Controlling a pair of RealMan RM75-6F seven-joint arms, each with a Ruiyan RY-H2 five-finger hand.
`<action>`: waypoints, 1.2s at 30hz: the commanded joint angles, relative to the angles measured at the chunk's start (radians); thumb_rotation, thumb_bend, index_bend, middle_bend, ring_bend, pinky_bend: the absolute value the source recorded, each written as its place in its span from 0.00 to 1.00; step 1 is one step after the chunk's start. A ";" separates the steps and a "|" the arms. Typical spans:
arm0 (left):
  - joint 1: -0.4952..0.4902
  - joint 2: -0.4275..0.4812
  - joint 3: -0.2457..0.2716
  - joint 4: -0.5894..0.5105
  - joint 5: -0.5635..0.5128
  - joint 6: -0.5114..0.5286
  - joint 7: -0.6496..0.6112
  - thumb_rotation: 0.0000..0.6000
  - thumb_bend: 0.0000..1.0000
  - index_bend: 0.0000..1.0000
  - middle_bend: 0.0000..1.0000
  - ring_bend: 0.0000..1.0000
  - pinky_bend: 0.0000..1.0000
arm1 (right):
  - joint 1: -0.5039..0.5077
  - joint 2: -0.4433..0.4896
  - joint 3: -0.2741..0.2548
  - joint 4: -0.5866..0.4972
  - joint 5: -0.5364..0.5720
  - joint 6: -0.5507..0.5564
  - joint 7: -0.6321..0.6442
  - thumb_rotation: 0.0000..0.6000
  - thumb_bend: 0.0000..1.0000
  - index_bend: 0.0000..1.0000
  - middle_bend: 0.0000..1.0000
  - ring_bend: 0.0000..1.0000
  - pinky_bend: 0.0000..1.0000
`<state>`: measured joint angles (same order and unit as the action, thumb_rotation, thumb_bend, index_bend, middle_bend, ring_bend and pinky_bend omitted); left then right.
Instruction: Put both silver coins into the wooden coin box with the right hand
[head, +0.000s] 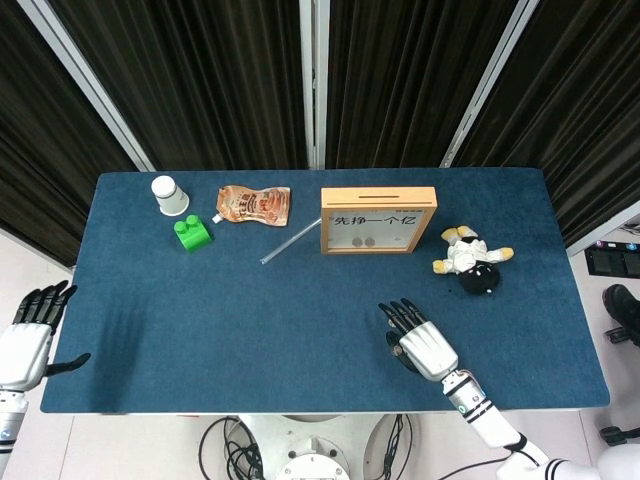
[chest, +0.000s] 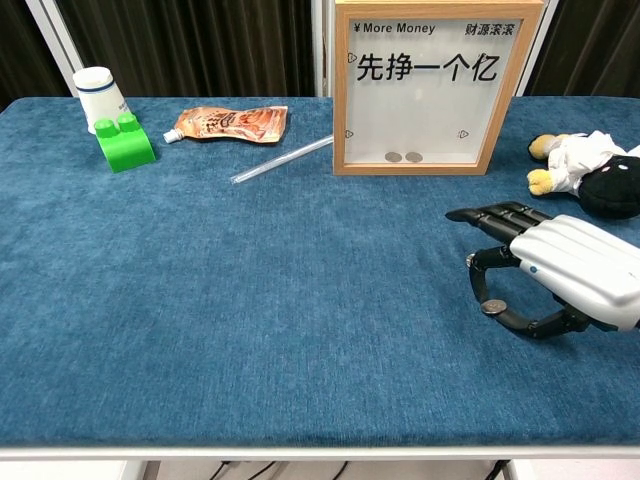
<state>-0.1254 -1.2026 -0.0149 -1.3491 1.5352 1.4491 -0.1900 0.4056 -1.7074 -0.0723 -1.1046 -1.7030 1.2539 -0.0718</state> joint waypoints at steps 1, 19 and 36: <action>-0.001 0.000 0.001 -0.002 0.000 -0.002 0.003 1.00 0.04 0.04 0.00 0.00 0.00 | 0.000 -0.002 -0.001 0.006 -0.005 0.009 0.008 1.00 0.22 0.51 0.03 0.00 0.00; -0.002 0.000 0.001 -0.001 -0.008 -0.009 0.012 1.00 0.04 0.04 0.00 0.00 0.00 | 0.011 -0.012 0.002 0.025 -0.001 0.006 0.034 1.00 0.32 0.55 0.06 0.00 0.00; -0.004 0.002 0.002 0.004 -0.009 -0.015 -0.007 1.00 0.04 0.04 0.00 0.00 0.00 | 0.020 -0.010 0.011 0.028 -0.006 0.030 0.050 1.00 0.37 0.62 0.09 0.00 0.00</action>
<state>-0.1296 -1.2001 -0.0132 -1.3450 1.5266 1.4344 -0.1968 0.4254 -1.7194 -0.0628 -1.0744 -1.7074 1.2804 -0.0241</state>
